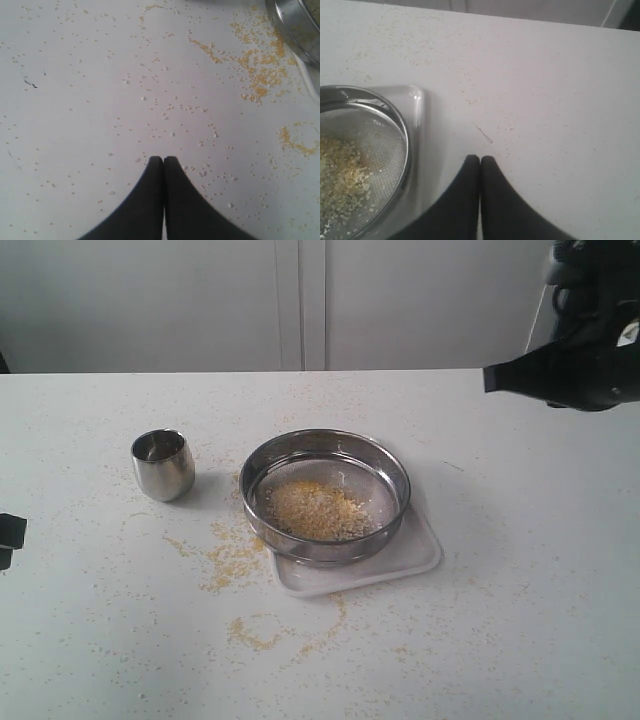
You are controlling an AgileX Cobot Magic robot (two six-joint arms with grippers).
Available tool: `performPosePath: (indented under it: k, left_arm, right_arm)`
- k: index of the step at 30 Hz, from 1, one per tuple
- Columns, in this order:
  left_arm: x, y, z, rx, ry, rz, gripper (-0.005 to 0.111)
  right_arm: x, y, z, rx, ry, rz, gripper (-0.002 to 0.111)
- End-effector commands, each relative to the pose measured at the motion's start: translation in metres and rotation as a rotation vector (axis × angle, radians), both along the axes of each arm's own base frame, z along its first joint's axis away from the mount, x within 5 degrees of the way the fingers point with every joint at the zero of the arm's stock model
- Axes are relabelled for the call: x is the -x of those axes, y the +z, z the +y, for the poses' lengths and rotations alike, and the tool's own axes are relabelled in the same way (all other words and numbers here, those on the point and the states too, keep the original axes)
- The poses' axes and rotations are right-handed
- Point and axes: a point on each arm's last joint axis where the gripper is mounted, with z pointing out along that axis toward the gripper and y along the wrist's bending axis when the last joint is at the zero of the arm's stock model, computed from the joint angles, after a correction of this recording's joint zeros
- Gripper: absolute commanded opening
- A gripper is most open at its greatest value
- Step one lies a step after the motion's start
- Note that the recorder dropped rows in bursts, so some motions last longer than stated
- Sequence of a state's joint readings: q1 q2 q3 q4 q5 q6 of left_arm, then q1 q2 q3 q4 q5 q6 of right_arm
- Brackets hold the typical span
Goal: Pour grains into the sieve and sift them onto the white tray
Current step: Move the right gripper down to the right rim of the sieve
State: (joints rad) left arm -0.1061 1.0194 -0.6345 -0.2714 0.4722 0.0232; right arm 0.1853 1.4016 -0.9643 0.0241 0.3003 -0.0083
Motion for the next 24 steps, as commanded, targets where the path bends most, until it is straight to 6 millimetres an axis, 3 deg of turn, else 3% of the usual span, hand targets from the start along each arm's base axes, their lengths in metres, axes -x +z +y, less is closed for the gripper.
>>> performPosePath:
  k: [1, 4, 13, 20, 24]
  left_arm:
    - [0.003, -0.001, 0.0, 0.006, -0.002, 0.009, 0.0]
    - [0.003, -0.001, 0.0, 0.006, -0.002, 0.009, 0.0]
    - [0.003, -0.001, 0.0, 0.006, -0.002, 0.009, 0.0]
    - [0.003, -0.001, 0.0, 0.006, -0.002, 0.009, 0.0]
    - [0.003, -0.001, 0.0, 0.006, -0.002, 0.009, 0.0]
  right_arm:
    - [-0.01, -0.008, 0.022, 0.011, 0.07, 0.009, 0.0]
    - [-0.018, -0.013, 0.035, 0.0, 0.098, -0.033, 0.0]
    - [-0.031, -0.035, 0.041, -0.074, 0.043, 0.013, 0.0]
    - [-0.058, -0.038, 0.051, -0.024, 0.054, 0.261, 0.0]
    - [-0.069, -0.048, 0.067, -0.084, 0.157, 0.366, 0.0]
